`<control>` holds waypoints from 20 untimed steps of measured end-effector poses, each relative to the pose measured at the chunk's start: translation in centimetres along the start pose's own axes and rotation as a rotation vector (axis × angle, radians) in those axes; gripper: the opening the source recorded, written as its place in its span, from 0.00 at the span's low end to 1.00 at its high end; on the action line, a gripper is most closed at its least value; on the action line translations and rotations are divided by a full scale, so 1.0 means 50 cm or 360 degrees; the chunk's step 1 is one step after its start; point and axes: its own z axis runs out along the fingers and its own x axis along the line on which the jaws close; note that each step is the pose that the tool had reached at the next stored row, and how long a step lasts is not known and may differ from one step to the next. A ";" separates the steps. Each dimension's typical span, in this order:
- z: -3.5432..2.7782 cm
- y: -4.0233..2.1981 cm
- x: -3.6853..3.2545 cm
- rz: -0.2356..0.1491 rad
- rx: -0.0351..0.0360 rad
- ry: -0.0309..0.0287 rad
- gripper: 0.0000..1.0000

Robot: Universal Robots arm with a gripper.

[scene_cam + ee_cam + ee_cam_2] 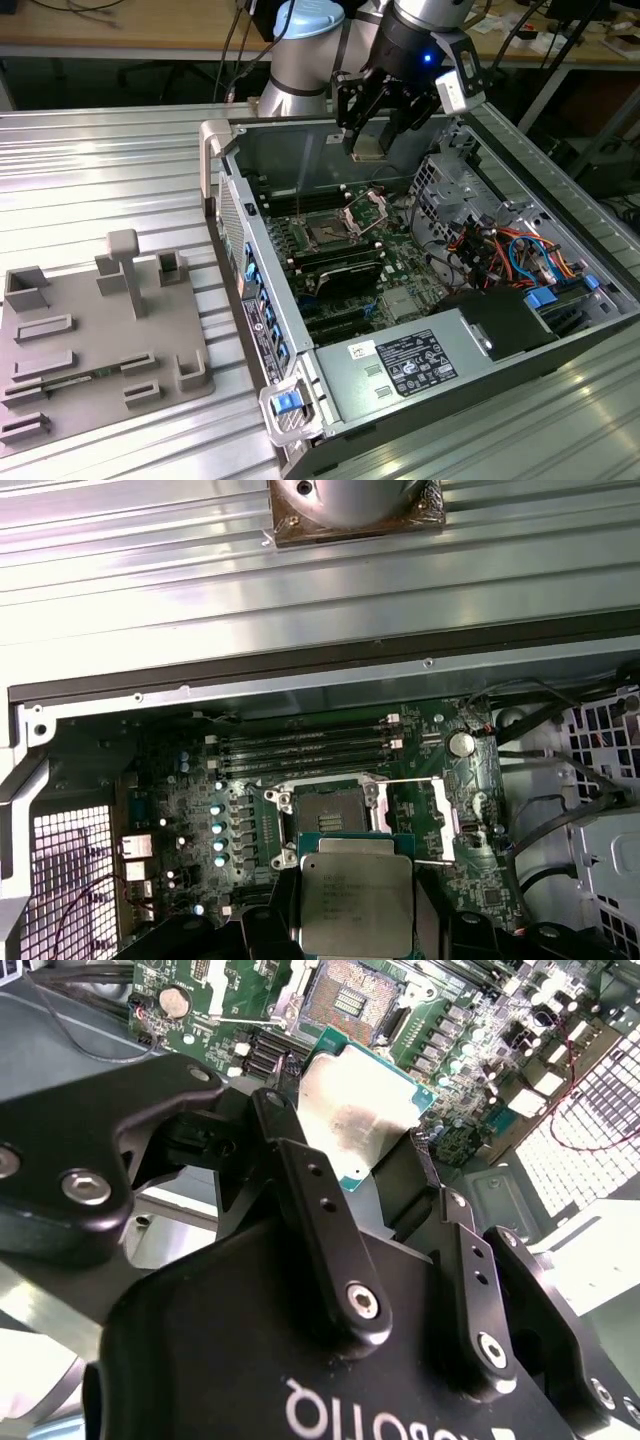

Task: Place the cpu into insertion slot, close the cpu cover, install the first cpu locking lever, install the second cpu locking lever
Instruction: 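Place the cpu into insertion slot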

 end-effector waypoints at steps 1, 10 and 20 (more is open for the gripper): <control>0.000 0.000 0.000 0.0004 0.0000 -0.00004 0.55; 0.000 0.000 0.000 0.0059 -0.0001 -0.00053 0.55; 0.000 0.000 0.000 0.0126 -0.0002 -0.00112 0.55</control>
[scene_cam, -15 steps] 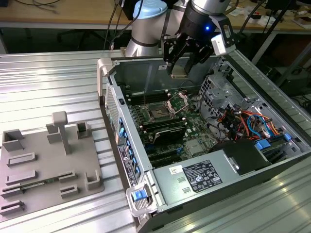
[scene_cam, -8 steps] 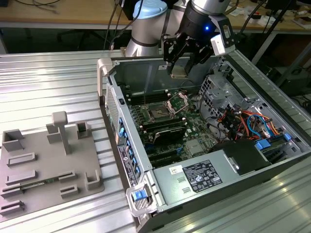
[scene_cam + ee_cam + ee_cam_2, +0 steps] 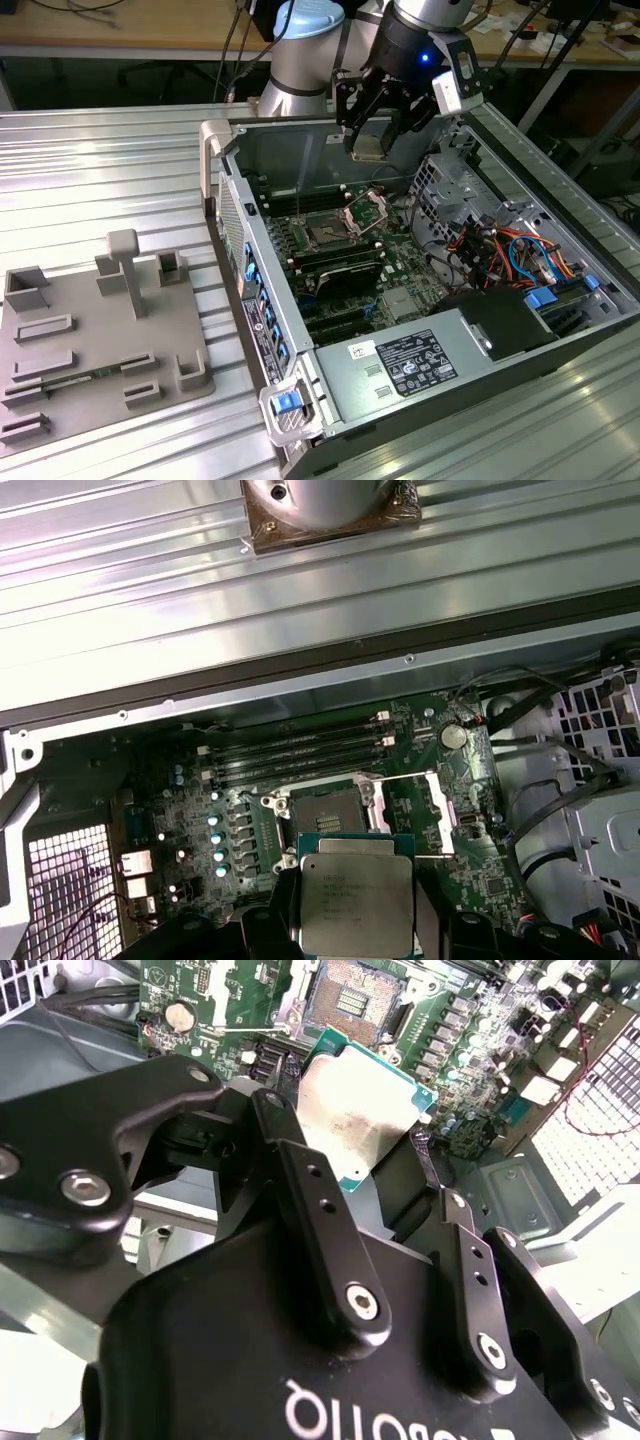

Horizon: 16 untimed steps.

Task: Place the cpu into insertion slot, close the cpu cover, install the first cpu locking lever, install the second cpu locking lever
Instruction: 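Place the cpu into insertion slot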

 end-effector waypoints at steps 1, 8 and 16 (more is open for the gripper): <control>0.000 0.000 0.000 0.0006 0.0000 -0.00005 0.55; 0.000 0.000 0.000 0.0055 -0.0001 -0.00049 0.55; 0.000 0.000 0.000 0.0099 -0.0002 -0.00089 0.55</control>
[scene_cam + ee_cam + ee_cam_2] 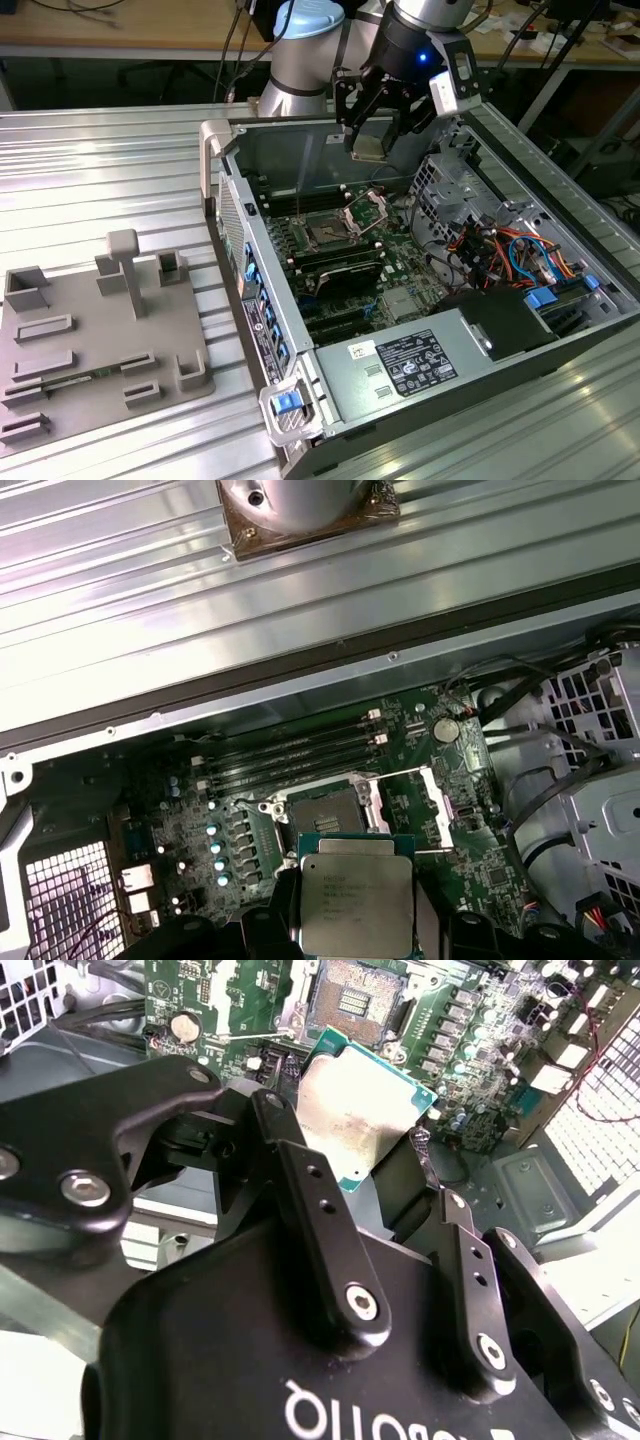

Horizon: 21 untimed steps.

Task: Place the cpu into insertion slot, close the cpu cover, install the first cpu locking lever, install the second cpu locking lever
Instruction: 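Place the cpu into insertion slot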

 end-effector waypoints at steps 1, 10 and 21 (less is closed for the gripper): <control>0.000 0.000 0.000 0.0004 0.0000 -0.00004 0.55; 0.000 0.000 0.000 0.0048 -0.0001 -0.00043 0.55; 0.000 0.000 0.000 0.0116 -0.0002 -0.00104 0.55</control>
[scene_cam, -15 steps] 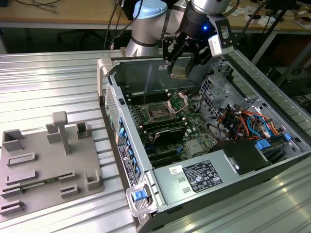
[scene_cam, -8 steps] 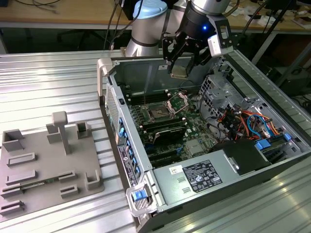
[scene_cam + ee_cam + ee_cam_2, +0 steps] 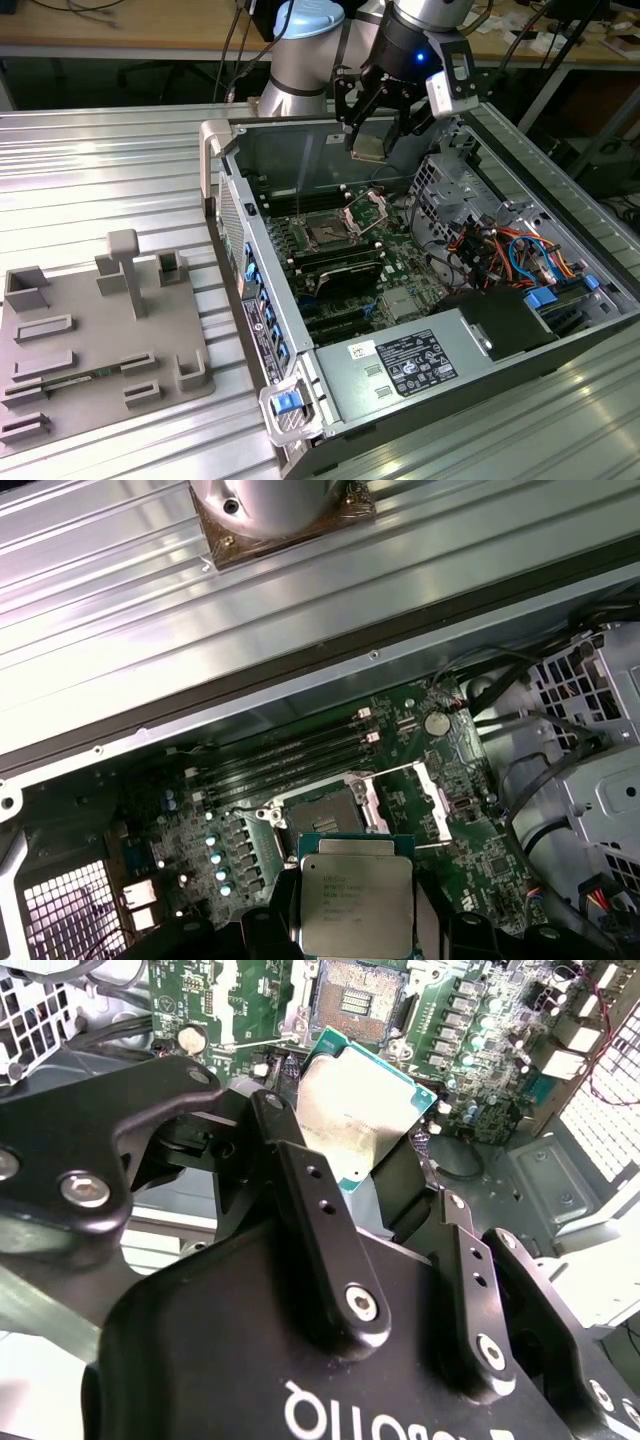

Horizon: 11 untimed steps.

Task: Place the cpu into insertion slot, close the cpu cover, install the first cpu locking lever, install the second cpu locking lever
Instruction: 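Place the cpu into insertion slot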

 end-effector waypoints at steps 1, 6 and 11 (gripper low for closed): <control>0.000 0.000 0.000 0.0007 0.0000 -0.00006 0.55; 0.000 0.000 0.000 0.0033 -0.0001 -0.00030 0.55; 0.000 0.000 0.000 0.0053 -0.0001 -0.00048 0.55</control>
